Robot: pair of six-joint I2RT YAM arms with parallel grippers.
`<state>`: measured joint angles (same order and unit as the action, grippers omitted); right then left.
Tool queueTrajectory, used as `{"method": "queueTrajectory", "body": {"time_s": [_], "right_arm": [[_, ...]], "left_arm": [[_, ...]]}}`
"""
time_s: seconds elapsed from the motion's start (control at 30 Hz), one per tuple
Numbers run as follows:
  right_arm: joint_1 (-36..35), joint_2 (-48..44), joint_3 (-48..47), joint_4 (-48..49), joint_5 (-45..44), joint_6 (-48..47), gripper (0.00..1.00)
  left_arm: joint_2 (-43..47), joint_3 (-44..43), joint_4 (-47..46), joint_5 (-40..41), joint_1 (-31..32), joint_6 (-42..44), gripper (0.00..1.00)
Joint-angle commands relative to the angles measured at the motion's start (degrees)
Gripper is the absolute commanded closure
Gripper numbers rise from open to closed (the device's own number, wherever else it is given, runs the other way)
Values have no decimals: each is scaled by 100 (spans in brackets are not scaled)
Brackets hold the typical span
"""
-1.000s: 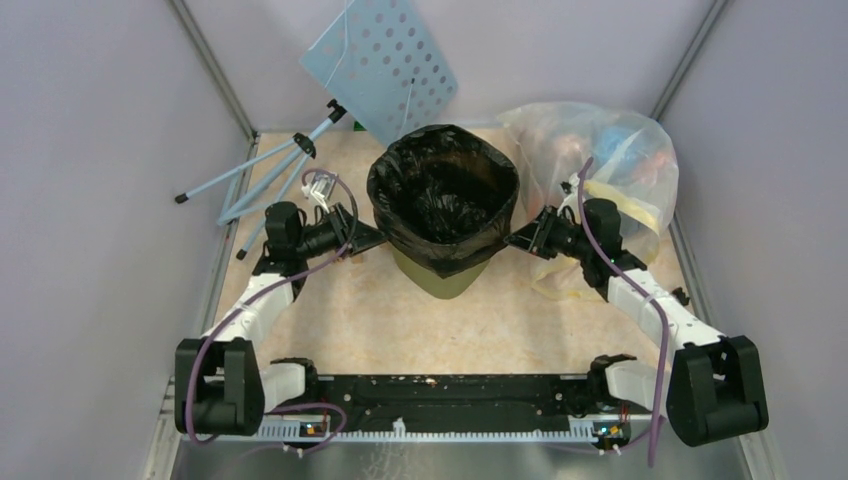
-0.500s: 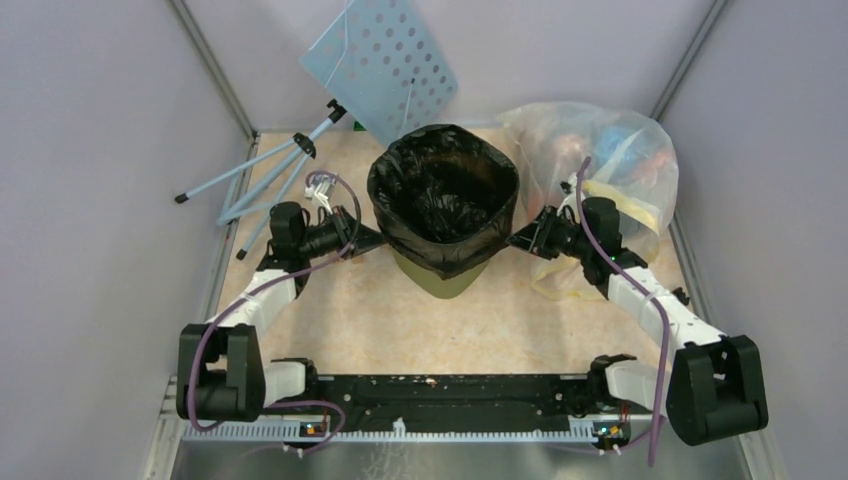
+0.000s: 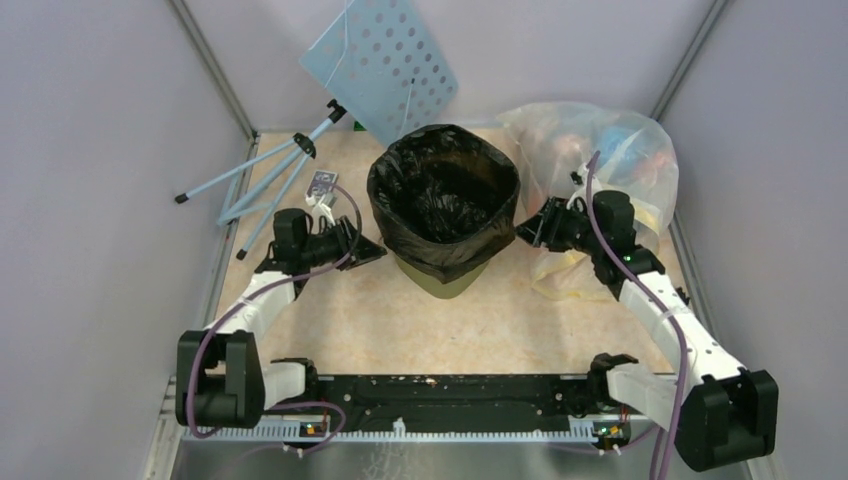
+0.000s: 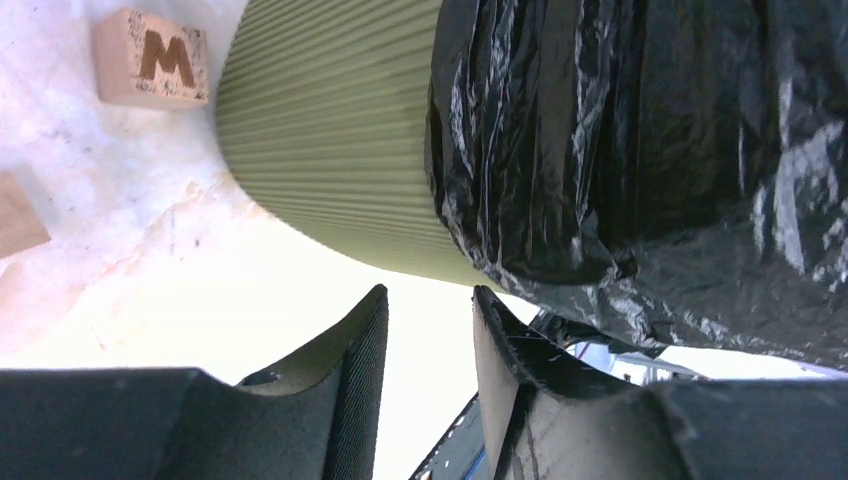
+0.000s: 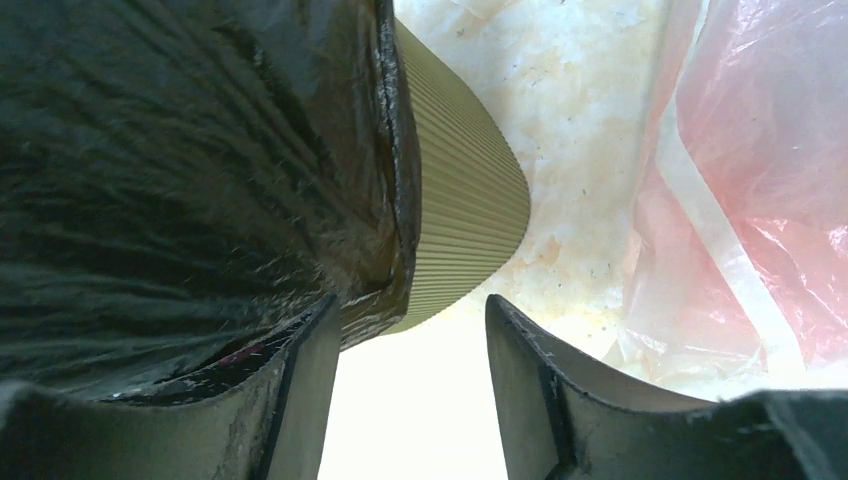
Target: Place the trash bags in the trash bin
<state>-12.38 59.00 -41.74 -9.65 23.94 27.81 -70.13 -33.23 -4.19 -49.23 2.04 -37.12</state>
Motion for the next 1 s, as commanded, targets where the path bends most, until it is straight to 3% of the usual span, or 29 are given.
{"method": "queueTrajectory", "body": {"time_s": [0.0,0.07,0.27,0.5,0.73,0.97], "right_arm": [[-45,-350,49,-49,176,-75,44],[-45,-419,278,273,400,37,44],[-45,-167,760,1590,1191,666,44],[-54,374,983,2485,1410,1047,44],[-66,1002,1288,3028,1212,1099,48],[-60,1538,1475,3293,1071,1023,47]], "left_arm": [[432,-170,741,295,16,570,56],[514,-98,581,111,23,465,53],[454,500,-1473,-682,138,-955,40],[-57,435,-1956,-522,430,-1197,36],[-344,291,-1431,-73,437,-746,45],[-411,283,-941,323,437,-267,45]]}}
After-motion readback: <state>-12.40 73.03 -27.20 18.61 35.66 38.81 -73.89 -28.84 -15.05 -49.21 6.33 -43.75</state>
